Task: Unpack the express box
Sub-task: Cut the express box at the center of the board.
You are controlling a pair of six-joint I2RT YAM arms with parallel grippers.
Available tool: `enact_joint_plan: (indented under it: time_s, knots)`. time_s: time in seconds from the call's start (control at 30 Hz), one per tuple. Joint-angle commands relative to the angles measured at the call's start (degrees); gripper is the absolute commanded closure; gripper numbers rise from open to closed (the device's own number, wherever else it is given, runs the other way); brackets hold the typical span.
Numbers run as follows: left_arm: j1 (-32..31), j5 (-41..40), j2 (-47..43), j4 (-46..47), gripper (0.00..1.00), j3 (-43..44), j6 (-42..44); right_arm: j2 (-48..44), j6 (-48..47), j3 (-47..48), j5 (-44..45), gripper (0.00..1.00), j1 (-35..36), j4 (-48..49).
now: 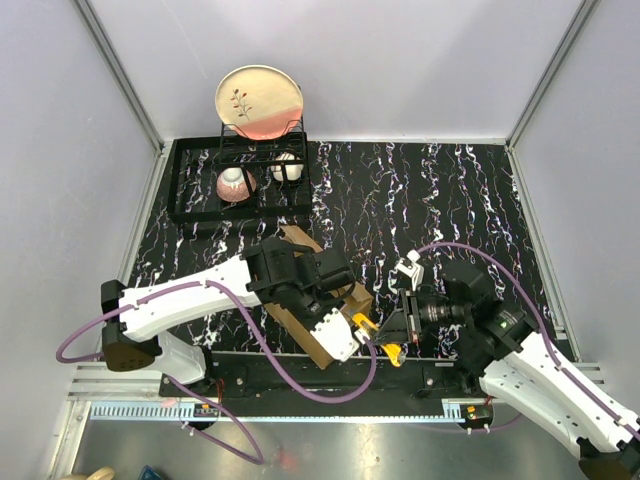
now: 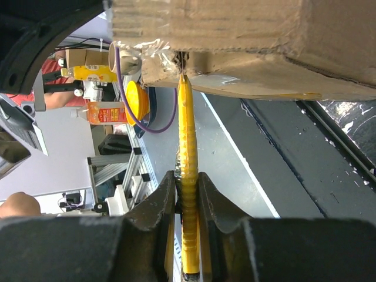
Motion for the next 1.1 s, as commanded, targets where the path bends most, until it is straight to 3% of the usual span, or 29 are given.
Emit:
enact_joint_plan:
  time_s: [0.0, 0.23, 0.4, 0.57, 0.8, 0.93, 1.07]
  knots:
    - [-1.0, -2.8, -2.5, -2.7, 1.0, 1.8, -0.1, 1.8, -0.5, 2.2, -0.2, 1.0, 0.1, -0.9]
    - [-1.9, -3.7, -2.7, -2.0, 1.0, 0.6, 0.5, 4.3, -0.9, 2.6, -5.9, 1.0, 0.2, -2.8]
    - [-2.4, -6.3, -2.3, -0.9, 1.0, -0.2, 0.6, 6.6, -0.7, 3.8, -14.9, 1.0, 0.2, -1.9]
    - [-2.9, -8.0, -2.1, -0.2, 1.0, -0.8, 1.0, 6.0, 5.2, 1.4, -21.2, 1.0, 0.2, 2.7]
    - [-3.9, -8.8, -1.5, 0.0, 1.0, -0.2, 0.0, 8.9, 4.4, 1.5, -21.8, 1.0, 0.2, 2.8]
    - [-4.0, -8.9, -1.6, 0.1, 1.0, 0.1, -0.3, 11.2, -2.9, 4.5, -18.7, 1.0, 0.2, -5.0]
    - [-4.0, -8.9, -2.1, 0.0, 1.0, -0.1, -0.6, 10.9, -4.5, 6.6, -15.5, 1.0, 0.2, -8.4]
